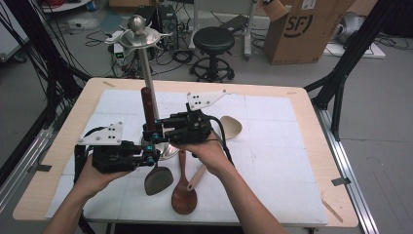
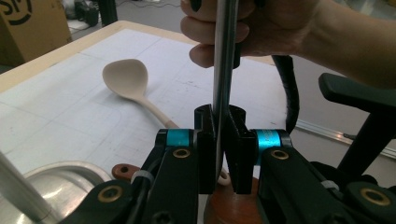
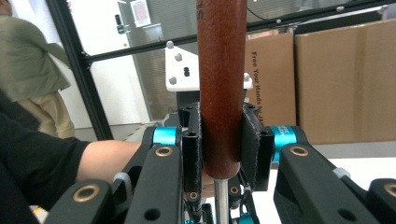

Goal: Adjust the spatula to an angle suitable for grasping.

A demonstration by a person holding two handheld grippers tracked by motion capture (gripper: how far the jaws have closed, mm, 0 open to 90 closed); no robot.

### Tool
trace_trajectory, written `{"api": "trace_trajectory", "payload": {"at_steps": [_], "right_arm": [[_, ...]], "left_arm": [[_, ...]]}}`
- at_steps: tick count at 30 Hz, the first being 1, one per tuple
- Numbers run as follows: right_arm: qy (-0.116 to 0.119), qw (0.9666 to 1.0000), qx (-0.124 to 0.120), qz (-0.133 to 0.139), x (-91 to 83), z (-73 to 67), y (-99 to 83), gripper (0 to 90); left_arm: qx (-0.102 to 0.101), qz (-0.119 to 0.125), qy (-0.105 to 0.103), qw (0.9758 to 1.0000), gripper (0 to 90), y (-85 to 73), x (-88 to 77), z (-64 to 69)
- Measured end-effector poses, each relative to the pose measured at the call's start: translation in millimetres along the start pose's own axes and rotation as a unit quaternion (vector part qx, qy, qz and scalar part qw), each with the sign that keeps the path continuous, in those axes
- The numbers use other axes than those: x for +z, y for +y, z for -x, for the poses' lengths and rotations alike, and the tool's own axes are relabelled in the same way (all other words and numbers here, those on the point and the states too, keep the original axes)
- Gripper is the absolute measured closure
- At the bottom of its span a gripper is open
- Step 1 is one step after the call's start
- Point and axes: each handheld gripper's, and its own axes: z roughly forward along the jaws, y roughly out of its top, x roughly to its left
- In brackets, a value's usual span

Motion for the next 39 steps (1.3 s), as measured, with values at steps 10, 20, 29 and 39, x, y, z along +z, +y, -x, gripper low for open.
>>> {"api": "trace_trajectory", "payload": {"at_steps": [10, 20, 29, 39], "right_arm": [[-0.092, 0.9948, -0.024, -0.035, 9.5, -0.6, 7.7, 72.9], [-0.133, 0.99, -0.028, -0.038, 15.5, 4.0, 15.7, 73.0], [-0.15, 0.9872, -0.035, -0.04, 19.1, 8.6, 22.6, 73.0], [-0.161, 0.985, -0.047, -0.039, 27.5, 10.5, 37.9, 73.0]], "left_arm": [[-0.027, 0.009, 0.082, 0.9962, 55.9, -13.8, -18.5, -7.7], [-0.054, 0.001, 0.14, 0.9886, 44.5, -34.1, -28.9, -14.9], [-0.078, -0.009, 0.176, 0.9812, 32.6, -54.9, -30.5, -21.1], [-0.088, -0.019, 0.191, 0.9774, 27.4, -66.2, -27.5, -23.3]]}}
